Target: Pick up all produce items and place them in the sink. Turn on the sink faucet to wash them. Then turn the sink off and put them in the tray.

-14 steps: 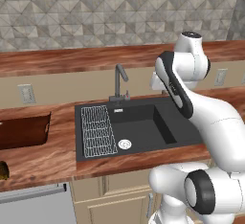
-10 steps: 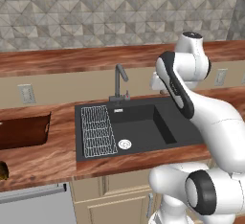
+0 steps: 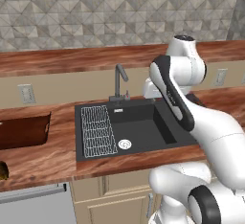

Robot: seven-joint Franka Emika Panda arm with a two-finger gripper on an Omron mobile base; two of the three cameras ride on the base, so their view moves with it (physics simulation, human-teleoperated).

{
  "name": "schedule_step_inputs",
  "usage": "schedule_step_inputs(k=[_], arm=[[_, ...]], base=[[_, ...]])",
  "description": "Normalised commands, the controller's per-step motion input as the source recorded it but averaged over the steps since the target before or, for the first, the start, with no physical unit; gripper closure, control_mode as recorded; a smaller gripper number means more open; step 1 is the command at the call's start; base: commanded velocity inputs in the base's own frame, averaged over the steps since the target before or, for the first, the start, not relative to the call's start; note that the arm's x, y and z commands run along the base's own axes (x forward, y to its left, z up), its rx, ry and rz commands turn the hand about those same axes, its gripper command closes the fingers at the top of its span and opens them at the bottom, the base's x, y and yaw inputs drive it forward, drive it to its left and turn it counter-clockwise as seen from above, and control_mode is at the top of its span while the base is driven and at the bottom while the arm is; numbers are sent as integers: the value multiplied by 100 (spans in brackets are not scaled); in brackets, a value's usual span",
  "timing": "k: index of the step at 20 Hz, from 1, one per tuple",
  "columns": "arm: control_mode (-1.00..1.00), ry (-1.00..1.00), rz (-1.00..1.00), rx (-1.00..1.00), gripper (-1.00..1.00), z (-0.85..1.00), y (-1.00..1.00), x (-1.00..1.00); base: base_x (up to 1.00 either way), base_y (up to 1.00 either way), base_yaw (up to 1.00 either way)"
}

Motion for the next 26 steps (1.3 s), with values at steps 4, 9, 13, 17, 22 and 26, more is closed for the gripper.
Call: schedule_step_inputs(k=[4,9,13,17,22,26], arm=[[-100,22,22,1,-100,-3,100,-73],[-100,25,14,1,-100,0,100,-38],[-100,25,7,0,-100,0,100,-14],[-100,14,4,-3,-100,-30,100,0],[-100,12,7,-2,-100,-53,100,0],[-100,10,7,-3,-100,-41,100,0]], base=[[0,0,0],[0,0,0],[0,0,0],[0,0,0],[0,0,0],[0,0,0]])
